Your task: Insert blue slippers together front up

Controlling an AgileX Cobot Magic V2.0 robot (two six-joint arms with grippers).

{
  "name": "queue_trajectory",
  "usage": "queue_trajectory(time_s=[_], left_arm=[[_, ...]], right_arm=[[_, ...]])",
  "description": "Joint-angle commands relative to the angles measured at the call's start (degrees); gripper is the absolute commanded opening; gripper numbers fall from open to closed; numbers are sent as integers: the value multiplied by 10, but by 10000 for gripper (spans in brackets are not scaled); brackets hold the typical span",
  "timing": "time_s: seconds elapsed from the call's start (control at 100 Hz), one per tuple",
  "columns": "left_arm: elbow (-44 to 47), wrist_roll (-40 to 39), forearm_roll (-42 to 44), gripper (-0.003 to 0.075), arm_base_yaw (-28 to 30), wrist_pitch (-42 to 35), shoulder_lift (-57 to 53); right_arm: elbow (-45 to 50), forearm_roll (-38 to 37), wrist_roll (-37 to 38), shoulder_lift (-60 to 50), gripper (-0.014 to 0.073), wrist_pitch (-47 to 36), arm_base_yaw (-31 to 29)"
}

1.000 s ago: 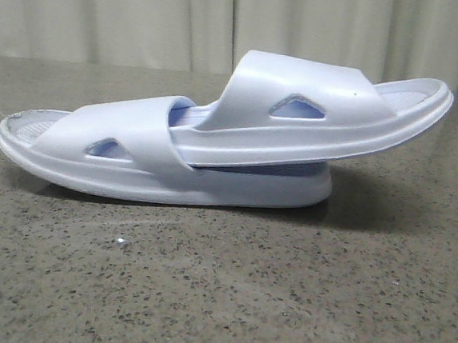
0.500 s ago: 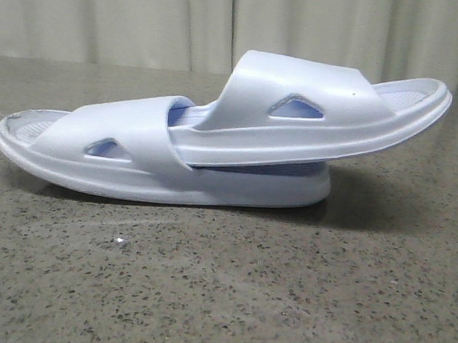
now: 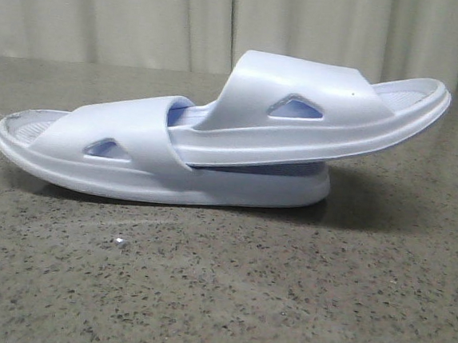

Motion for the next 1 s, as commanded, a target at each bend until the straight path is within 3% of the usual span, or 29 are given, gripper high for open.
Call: queue_trajectory(time_s=[0.0, 0.1, 0.38, 0.99], left_arm=[[6, -5, -5, 16, 1, -41, -17], [6, -5, -5, 16, 1, -41, -17], [6, -5, -5, 16, 1, -40, -17], [6, -5, -5, 16, 1, -40, -17]], right_arm=[[-14, -114, 135, 2, -107, -7, -35], [-14, -172, 199, -12, -107, 12, -52], [58, -211, 235, -55, -107, -24, -56], [128, -214, 269, -136, -107, 0, -84]])
